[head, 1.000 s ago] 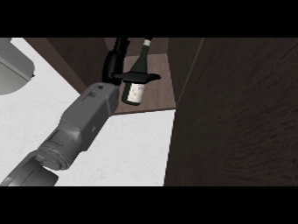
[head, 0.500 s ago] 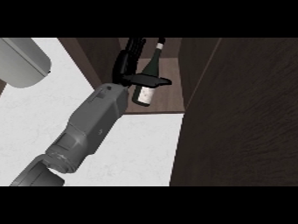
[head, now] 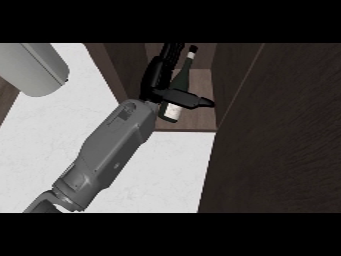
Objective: Pick up the wine, place it into the cabinet and close the cabinet
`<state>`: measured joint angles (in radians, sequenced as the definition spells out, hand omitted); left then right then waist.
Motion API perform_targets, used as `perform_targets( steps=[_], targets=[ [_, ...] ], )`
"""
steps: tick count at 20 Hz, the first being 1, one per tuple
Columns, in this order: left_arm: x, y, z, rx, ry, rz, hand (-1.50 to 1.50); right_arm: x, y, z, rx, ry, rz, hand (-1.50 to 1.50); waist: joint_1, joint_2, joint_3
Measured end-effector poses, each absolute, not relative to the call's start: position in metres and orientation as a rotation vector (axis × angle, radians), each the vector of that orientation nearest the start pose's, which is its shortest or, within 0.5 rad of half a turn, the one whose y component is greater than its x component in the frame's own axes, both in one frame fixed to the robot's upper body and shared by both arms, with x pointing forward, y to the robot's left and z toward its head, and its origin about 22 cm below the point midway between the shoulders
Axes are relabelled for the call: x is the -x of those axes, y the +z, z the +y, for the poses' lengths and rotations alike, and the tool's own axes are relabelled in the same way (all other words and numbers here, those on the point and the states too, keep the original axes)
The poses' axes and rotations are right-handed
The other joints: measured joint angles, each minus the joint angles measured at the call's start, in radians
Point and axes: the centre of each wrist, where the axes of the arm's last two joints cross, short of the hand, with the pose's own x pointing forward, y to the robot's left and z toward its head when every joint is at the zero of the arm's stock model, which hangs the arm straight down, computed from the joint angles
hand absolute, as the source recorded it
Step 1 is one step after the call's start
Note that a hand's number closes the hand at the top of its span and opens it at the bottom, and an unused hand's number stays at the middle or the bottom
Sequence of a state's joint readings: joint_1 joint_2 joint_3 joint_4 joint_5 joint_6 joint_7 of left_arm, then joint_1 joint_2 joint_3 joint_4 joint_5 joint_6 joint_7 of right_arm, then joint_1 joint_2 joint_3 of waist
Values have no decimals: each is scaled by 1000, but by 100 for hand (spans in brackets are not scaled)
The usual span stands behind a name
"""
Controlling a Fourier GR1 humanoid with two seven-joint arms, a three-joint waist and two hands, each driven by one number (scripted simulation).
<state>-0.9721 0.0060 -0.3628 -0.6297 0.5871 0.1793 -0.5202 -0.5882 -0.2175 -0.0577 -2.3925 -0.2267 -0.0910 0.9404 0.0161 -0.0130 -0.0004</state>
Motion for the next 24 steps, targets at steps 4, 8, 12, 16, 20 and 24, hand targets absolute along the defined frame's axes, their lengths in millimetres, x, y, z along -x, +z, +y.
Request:
perform_targets(
  steps=[4,8,12,16,20,24],
  targets=[
    [-376,70,42,443,-132,-1877,-150,-178,285,-204,-216,270,-1964,-150,-1,-3,0],
    [-344,78,32,435,-100,-1867,-150,-178,283,-203,-216,267,-1962,-150,0,-1,1],
    [-309,78,30,416,-56,-1859,-150,-177,285,-203,-211,270,-1965,-150,-3,3,2],
    [-275,72,25,406,9,-1849,-150,-177,288,-200,-215,275,-1971,-150,-10,8,2],
    [-238,71,27,454,78,-1840,150,-175,285,-198,-216,277,-1967,-150,-9,8,1],
    [-205,73,39,500,112,-1824,150,-174,289,-195,-202,277,-1982,-150,-10,7,0]
  ],
)
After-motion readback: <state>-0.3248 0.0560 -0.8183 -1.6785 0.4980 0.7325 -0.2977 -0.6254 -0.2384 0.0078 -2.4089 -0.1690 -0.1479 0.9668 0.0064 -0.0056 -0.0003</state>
